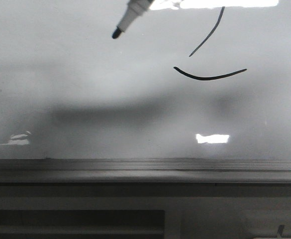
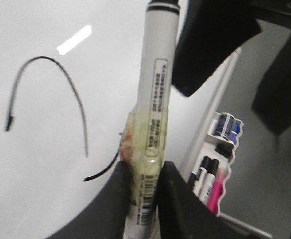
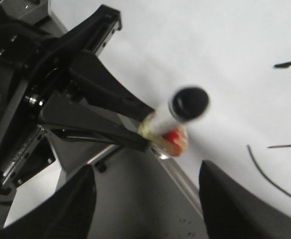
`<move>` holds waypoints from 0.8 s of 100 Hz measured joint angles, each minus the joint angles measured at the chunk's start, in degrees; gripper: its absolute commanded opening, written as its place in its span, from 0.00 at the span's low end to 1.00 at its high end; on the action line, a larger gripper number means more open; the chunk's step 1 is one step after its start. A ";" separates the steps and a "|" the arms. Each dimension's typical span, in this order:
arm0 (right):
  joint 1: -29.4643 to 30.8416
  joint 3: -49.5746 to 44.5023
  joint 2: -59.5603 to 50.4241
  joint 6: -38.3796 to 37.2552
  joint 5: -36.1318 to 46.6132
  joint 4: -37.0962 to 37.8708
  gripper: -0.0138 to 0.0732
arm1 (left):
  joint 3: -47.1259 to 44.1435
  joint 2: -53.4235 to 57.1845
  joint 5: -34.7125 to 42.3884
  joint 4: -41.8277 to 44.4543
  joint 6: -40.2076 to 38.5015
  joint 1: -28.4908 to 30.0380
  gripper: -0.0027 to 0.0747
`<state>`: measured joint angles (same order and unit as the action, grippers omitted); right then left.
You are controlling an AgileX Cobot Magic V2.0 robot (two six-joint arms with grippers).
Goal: Write number 2 on whiteboard
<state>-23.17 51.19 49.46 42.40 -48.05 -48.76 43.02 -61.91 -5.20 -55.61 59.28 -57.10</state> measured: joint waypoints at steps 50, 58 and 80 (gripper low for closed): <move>7.04 -7.12 -11.53 -1.21 12.79 -0.72 0.64 | -10.60 7.19 26.86 -18.14 -6.86 0.19 0.01; 7.04 -8.36 -11.53 -1.31 13.30 -0.99 0.64 | -10.60 4.59 29.04 -18.26 -8.68 0.19 0.01; 7.04 -9.30 -11.53 -1.31 13.64 -1.12 0.64 | -8.06 -1.88 30.80 -17.75 -9.67 0.19 0.01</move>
<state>-16.13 41.89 37.94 41.09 -34.41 -49.88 34.96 -63.79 25.60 -73.36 49.62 -56.90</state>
